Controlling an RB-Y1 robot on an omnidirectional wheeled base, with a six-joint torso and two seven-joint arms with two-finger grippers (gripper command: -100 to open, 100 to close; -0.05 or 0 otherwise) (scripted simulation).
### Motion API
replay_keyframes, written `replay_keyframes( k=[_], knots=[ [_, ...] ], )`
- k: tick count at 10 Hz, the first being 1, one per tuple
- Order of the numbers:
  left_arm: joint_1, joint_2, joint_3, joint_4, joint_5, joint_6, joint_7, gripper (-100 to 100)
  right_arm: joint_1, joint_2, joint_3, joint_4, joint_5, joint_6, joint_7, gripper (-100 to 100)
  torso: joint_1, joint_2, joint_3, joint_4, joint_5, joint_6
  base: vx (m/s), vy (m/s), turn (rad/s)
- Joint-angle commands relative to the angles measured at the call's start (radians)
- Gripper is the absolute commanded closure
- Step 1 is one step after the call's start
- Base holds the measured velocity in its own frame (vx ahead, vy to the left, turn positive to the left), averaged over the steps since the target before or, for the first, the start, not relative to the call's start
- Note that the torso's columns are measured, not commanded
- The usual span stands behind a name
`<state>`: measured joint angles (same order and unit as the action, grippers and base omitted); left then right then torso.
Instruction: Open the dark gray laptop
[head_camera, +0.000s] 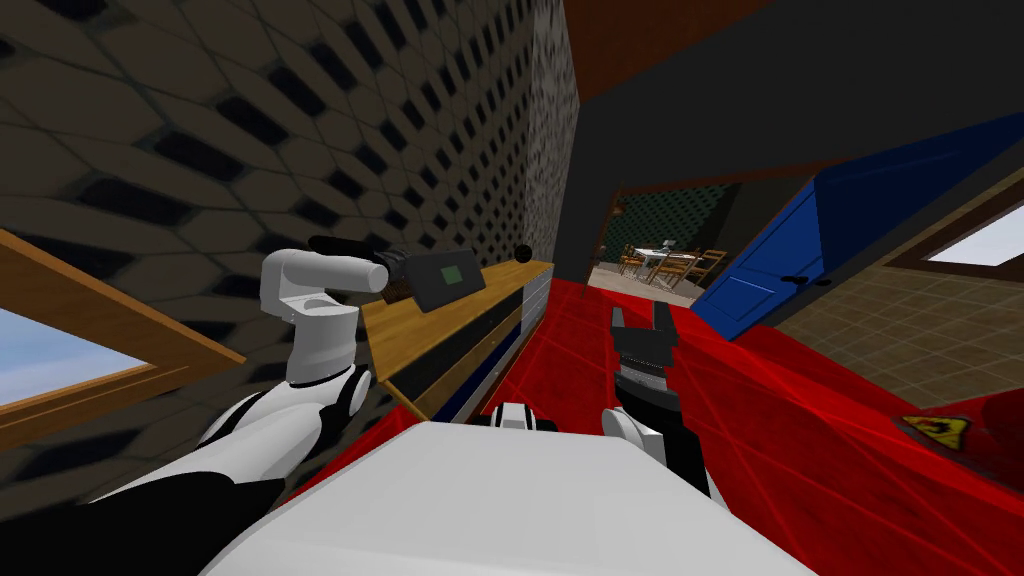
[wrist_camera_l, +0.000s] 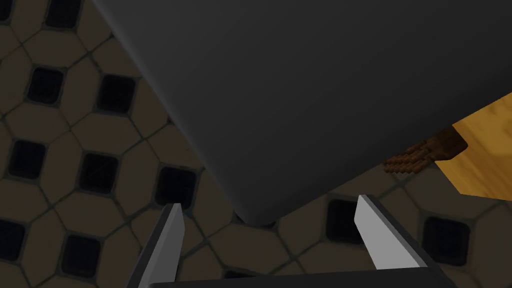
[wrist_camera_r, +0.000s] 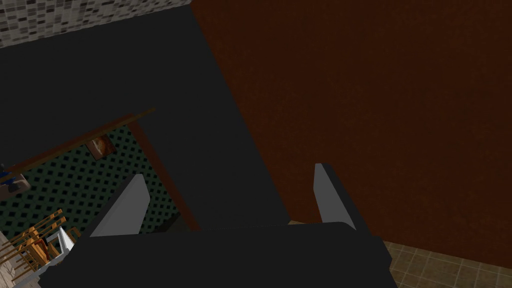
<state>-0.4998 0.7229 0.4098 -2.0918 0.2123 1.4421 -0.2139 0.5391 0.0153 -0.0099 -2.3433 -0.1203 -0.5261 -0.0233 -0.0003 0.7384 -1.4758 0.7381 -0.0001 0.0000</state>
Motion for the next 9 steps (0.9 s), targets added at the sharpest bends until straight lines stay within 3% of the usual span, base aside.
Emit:
replay_keyframes(
  k=[1, 6, 7, 8, 9],
  knots=[
    [0.001, 0.019, -0.011, 0.0, 0.007, -0.001, -0.002, -100, 0.0, 0.0, 0.0, 0.0, 0.0, 0.0, 0.0, 0, 0.0, 0.0, 0.0, 0.0, 0.0, 0.0, -0.02, 0.024, 0.001],
    [-0.012, 0.041, 0.0, 0.108, -0.007, -0.071, -0.014, -100, 0.0, 0.0, 0.0, 0.0, 0.0, 0.0, 0.0, 0, 0.001, -0.001, -0.001, 0.0, 0.0, 0.0, -0.01, 0.011, -0.083],
    [-0.009, 0.038, -0.002, 0.097, -0.006, -0.064, -0.013, -100, 0.0, 0.0, 0.0, 0.0, 0.0, 0.0, 0.0, 0, 0.001, -0.001, -0.001, -0.001, 0.0, 0.001, -0.007, 0.005, -0.017],
    [-0.007, 0.033, -0.005, 0.065, -0.001, -0.043, -0.01, 100, 0.0, 0.0, 0.0, 0.0, 0.0, 0.0, 0.0, 0, 0.0, -0.002, -0.001, -0.001, 0.0, 0.0, 0.005, -0.006, 0.13],
    [-0.004, 0.029, -0.008, 0.043, 0.002, -0.029, -0.008, 100, 0.0, 0.0, 0.0, 0.0, 0.0, 0.0, 0.0, 0, -0.001, -0.002, -0.001, 0.0, -0.001, 0.0, 0.014, -0.014, 0.13]
  ],
)
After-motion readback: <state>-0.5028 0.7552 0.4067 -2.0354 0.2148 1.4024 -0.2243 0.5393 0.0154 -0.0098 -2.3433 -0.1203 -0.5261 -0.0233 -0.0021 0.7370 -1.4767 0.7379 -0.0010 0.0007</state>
